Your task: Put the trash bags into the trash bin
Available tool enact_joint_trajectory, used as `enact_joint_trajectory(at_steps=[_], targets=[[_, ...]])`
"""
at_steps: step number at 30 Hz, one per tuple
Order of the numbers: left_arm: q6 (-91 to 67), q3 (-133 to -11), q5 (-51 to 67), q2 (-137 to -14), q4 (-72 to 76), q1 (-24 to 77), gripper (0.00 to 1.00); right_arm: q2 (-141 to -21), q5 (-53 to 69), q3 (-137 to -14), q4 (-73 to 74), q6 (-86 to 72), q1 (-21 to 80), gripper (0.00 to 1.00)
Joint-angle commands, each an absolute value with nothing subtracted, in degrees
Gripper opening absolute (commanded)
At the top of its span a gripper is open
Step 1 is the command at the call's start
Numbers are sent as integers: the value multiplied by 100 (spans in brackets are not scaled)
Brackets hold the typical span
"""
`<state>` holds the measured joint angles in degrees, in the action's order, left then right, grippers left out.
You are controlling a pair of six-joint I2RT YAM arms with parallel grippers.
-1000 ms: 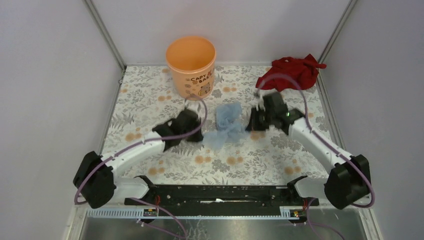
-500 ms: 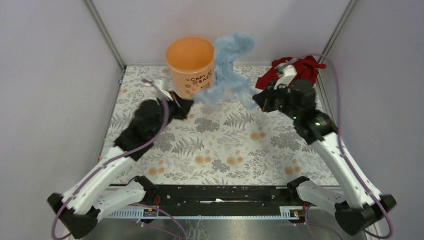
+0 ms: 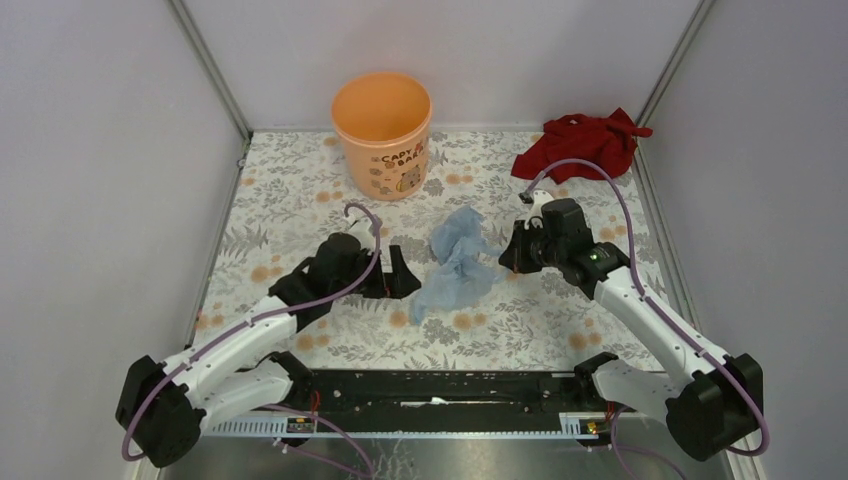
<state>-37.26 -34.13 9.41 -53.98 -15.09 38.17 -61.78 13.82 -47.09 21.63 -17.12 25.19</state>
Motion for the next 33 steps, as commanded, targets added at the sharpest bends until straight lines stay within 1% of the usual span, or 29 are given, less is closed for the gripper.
enact_joint_trajectory(at_steps=[1,5,7,10,12,14,15,16,17,18,19,21,23,25,26,30,33], targets=[[-3449,-3849,1472,-5821,-995,3866,99,-5985,1560,-4651,2309,-1662,2538,0],[-3374,-3947,1847,-6585,-738,3955,99,-5945,1520,-4666,2458,-1595,2540,0],[-3373,-3970,2043,-6885,-638,4168,99,-5929,1448,-4667,2516,-1566,2535,0],[-3578,-3733,1804,-7041,-376,4691,99,-5940,1429,-4671,2542,-1547,2536,0],[-3783,-3553,1567,-7129,-283,4819,98,-5994,1473,-4706,2604,-1524,2539,1],[-3936,-3432,1354,-7244,-227,4825,91,-6028,1510,-4743,2704,-1496,2538,3],[-3967,-3408,1229,-7286,-244,4825,82,-6035,1531,-4746,2751,-1494,2536,5],[-3980,-3410,1071,-7314,-291,4825,67,-6050,1525,-4753,2797,-1494,2535,10],[-3970,-3429,949,-7326,-344,4825,55,-6074,1489,-4780,2856,-1502,2539,18],[-3935,-3459,847,-7319,-408,4825,44,-6125,1425,-4843,2970,-1464,2536,28],[-3892,-3483,782,-7291,-468,4825,36,-6217,1319,-4975,3125,-1410,2542,37],[-3737,-3557,723,-7245,-549,4821,25,-6442,1048,-5286,3443,-1251,2594,61],[-3557,-3670,687,-7243,-702,4829,18,-6662,939,-5581,3552,-1075,2622,82],[-3408,-3816,660,-7284,-870,4832,11,-6878,1098,-5870,3461,-898,2625,97],[-3334,-3877,664,-7312,-943,4830,10,-6992,1277,-5931,3296,-832,2625,99],[-3121,-4080,553,-7311,-1207,4877,8,-7728,1983,-6061,2738,-618,2633,100],[-3038,-4057,507,-7189,-1263,4873,6,-7844,2503,-5772,2138,-622,2674,100]])
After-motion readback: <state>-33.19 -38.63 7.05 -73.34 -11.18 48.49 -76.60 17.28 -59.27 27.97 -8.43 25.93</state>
